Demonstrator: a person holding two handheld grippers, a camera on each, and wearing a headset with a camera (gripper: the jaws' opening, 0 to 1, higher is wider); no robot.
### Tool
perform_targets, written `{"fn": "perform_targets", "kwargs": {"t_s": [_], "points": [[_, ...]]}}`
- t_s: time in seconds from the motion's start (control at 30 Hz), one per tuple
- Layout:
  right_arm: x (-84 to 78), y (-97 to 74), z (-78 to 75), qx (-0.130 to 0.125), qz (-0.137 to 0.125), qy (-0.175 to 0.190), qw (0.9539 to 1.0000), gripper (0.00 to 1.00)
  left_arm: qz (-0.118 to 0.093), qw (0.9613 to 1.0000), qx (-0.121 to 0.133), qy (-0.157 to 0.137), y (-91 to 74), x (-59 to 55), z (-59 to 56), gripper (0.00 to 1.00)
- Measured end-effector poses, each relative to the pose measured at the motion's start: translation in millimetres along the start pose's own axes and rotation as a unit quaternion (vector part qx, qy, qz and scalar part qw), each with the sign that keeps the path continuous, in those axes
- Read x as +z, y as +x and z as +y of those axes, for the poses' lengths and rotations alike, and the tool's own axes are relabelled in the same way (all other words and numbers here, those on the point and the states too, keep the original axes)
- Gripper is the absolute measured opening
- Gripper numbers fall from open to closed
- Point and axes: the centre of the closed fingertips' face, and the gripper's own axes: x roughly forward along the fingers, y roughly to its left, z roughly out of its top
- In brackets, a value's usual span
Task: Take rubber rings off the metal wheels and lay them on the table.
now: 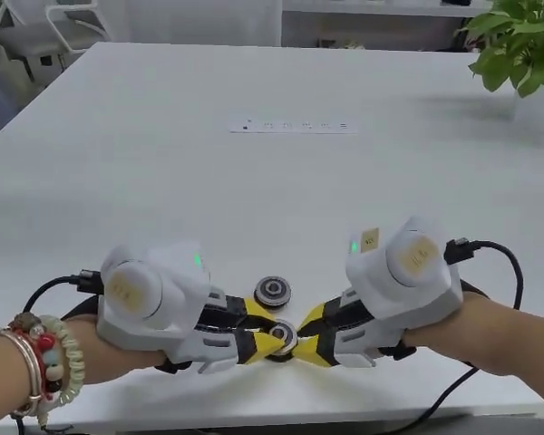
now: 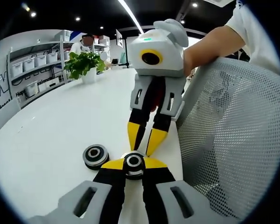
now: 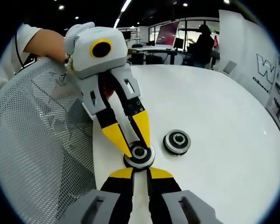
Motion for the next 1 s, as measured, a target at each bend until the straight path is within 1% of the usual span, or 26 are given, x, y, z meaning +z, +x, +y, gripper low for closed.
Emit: {"fn": "perform_targets", "kwargs": {"t_s": [0.13,0.17,0.2,0.23,0.33,0.4,0.43,0.47,0.5,0.57,0.63,0.67,0.7,0.73,0.77,0.8,0.83,0.87,0.9,0.93,0.97,1.0], "points": [[0.1,0.1,-0.1,-0.001,0.001,-0.002,1.0,0.06,0.0,1.0,0.001,-0.003,-0.1,-0.2,0.3,0.08],[-0.6,-0.1,-0.2,-0.002,0.003,-0.001,1.0,0.05,-0.001,1.0,0.001,-0.005,-0.1,-0.2,0.3,0.08],[-1.5,-0.4,-1.4,-0.005,0.007,-0.004,1.0,0.01,-0.001,1.0,0.001,-0.006,-0.1,-0.2,0.4,0.08],[-2.1,-0.3,-2.5,-0.008,0.008,-0.002,0.9999,0.0,-0.001,1.0,0.0,-0.006,-0.1,-0.3,0.3,0.08],[-1.7,0.3,-2.6,-0.007,0.01,0.005,0.9999,0.0,-0.001,1.0,0.0,-0.007,0.1,-0.2,0.4,0.08],[-1.8,0.4,-4.3,-0.012,0.014,0.015,0.9997,0.0,-0.002,1.0,0.001,-0.006,0.3,-0.1,0.5,0.08],[-2.3,0.3,-4.3,-0.013,0.016,0.03,0.9993,0.0,-0.002,1.0,0.001,-0.006,0.4,-0.1,0.5,0.08],[-3.1,0.5,-4.6,-0.014,0.018,0.067,0.9975,0.0,-0.002,1.0,0.0,-0.006,0.4,0.0,0.6,0.08],[-3.5,0.5,-4.5,-0.012,0.018,0.096,0.9952,0.0,-0.002,1.0,0.001,-0.006,0.5,0.0,0.5,0.08],[-4.5,0.8,-6.9,-0.014,0.016,0.162,0.9865,0.0,-0.003,1.0,0.001,-0.006,0.6,0.0,0.6,0.08],[-6.9,0.6,-8.5,-0.015,0.019,0.224,0.9743,0.0,-0.002,1.0,0.0,-0.006,0.7,0.0,0.7,0.08],[-5.8,0.6,-9.7,-0.012,0.013,0.253,0.9673,0.0,-0.002,1.0,0.001,-0.006,0.7,-0.2,0.9,0.08],[-5.5,0.5,-11.3,-0.012,0.01,0.259,0.9657,0.0,-0.002,1.0,0.001,-0.006,0.8,-0.2,1.2,0.08],[-6.5,-0.4,-11.4,-0.013,0.012,0.267,0.9637,0.0,-0.003,1.0,0.001,-0.006,0.8,-0.1,1.2,0.08],[-6.1,-0.9,-12.7,-0.014,0.01,0.27,0.9627,0.0,-0.003,1.0,0.001,-0.006,0.9,-0.1,1.2,0.08],[-5.3,-1.3,-12.8,-0.015,0.009,0.278,0.9606,0.0,-0.003,1.0,0.002,-0.006,0.9,-0.1,1.3,0.08],[-4.3,-2.0,-12.8,-0.017,0.007,0.294,0.9557,0.0,-0.003,1.0,0.002,-0.006,1.0,-0.1,1.3,0.08],[-3.4,-2.7,-14.2,-0.018,0.001,0.295,0.9554,0.0,-0.003,1.0,0.003,-0.006,1.0,0.0,1.5,0.08],[-2.8,-3.9,-14.3,-0.015,-0.004,0.303,0.953,0.0,-0.004,1.0,0.003,-0.007,1.1,0.0,1.7,0.08],[-0.2,-4.7,-18.4,-0.024,-0.017,0.317,0.9481,0.0,-0.004,1.0,0.003,-0.007,1.2,-0.1,1.7,0.08],[5.1,-6.6,-19.0,-0.014,-0.031,0.329,0.9438,0.0,-0.004,1.0,0.003,-0.007,1.2,0.0,1.8,0.08],[5.5,-7.0,-19.1,-0.011,-0.031,0.338,0.9405,0.0,-0.004,1.0,0.004,-0.007,1.4,0.1,2.0,0.08]]}}
